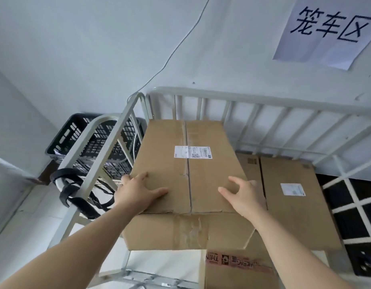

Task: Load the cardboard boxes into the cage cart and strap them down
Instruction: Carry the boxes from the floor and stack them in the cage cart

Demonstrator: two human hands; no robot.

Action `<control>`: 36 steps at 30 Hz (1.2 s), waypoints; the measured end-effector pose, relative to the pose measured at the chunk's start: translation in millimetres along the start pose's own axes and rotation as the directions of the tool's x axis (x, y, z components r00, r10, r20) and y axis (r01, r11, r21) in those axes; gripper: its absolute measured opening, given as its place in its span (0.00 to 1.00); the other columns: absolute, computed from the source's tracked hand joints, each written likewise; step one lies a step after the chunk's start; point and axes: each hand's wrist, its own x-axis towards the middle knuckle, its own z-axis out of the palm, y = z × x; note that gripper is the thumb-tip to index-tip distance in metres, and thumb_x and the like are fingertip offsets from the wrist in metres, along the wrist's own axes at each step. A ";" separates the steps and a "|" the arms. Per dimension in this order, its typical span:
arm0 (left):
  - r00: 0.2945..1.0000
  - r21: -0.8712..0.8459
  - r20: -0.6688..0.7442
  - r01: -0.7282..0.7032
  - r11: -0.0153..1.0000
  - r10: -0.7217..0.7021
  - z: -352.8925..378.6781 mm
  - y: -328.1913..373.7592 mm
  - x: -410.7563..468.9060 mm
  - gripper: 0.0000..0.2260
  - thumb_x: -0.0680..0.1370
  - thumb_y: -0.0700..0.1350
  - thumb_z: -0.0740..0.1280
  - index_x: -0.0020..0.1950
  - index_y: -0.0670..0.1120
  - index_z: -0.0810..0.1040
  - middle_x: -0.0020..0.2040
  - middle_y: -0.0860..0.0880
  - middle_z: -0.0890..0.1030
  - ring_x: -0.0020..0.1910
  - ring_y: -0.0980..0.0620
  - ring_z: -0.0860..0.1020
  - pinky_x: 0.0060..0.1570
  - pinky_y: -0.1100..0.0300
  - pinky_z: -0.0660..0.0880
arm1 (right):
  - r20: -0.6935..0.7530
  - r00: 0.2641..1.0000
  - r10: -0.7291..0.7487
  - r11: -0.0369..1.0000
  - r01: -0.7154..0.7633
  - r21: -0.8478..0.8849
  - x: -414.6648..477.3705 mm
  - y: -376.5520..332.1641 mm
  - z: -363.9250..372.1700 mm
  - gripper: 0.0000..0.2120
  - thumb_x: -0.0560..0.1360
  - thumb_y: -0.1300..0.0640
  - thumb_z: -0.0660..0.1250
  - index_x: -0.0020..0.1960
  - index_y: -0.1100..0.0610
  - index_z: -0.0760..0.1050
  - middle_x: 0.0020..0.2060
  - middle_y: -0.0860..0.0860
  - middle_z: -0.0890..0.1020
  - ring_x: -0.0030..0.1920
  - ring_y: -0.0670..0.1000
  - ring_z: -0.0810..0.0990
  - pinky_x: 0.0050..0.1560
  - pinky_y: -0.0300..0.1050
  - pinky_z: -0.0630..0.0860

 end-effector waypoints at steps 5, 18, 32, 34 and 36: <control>0.999 0.054 0.040 -0.023 0.998 0.020 29.4 -11.3 60.0 0.43 0.60 0.77 0.64 0.71 0.60 0.66 0.67 0.45 0.65 0.63 0.42 0.72 0.61 0.49 0.72 | 0.029 0.998 0.056 0.998 -0.057 0.034 46.7 5.7 54.9 0.32 0.66 0.31 0.65 0.67 0.39 0.68 0.66 0.55 0.66 0.53 0.53 0.79 0.57 0.51 0.75; 0.995 -0.061 0.086 0.054 0.997 -0.048 144.1 -68.7 144.5 0.44 0.62 0.70 0.71 0.75 0.60 0.59 0.73 0.45 0.55 0.73 0.43 0.62 0.68 0.46 0.66 | 0.024 0.997 0.074 0.997 -0.074 0.032 120.3 34.9 182.5 0.34 0.69 0.36 0.68 0.72 0.43 0.63 0.70 0.58 0.58 0.68 0.57 0.66 0.64 0.52 0.70; 0.990 0.135 0.116 0.063 0.989 -0.079 197.5 -113.9 197.8 0.53 0.60 0.67 0.75 0.76 0.63 0.46 0.71 0.42 0.52 0.68 0.36 0.62 0.67 0.42 0.63 | 0.096 0.991 0.090 0.970 -0.065 -0.235 138.4 27.6 245.5 0.44 0.66 0.34 0.69 0.75 0.41 0.52 0.47 0.50 0.62 0.36 0.53 0.72 0.42 0.45 0.74; 0.990 0.156 0.117 0.057 0.986 -0.076 199.2 -113.8 196.7 0.53 0.61 0.68 0.74 0.76 0.62 0.45 0.72 0.41 0.51 0.68 0.35 0.61 0.67 0.42 0.63 | 0.104 0.990 0.096 0.964 -0.067 -0.257 139.3 27.7 246.2 0.44 0.66 0.34 0.68 0.75 0.41 0.50 0.48 0.51 0.62 0.37 0.54 0.73 0.43 0.45 0.74; 0.990 0.175 0.125 0.049 0.983 -0.071 198.1 -110.4 194.6 0.52 0.63 0.68 0.73 0.77 0.61 0.45 0.73 0.40 0.50 0.70 0.36 0.59 0.68 0.42 0.62 | 0.121 0.987 0.105 0.966 -0.072 -0.250 139.3 25.8 245.7 0.44 0.67 0.35 0.68 0.75 0.41 0.49 0.49 0.52 0.63 0.39 0.55 0.75 0.44 0.46 0.75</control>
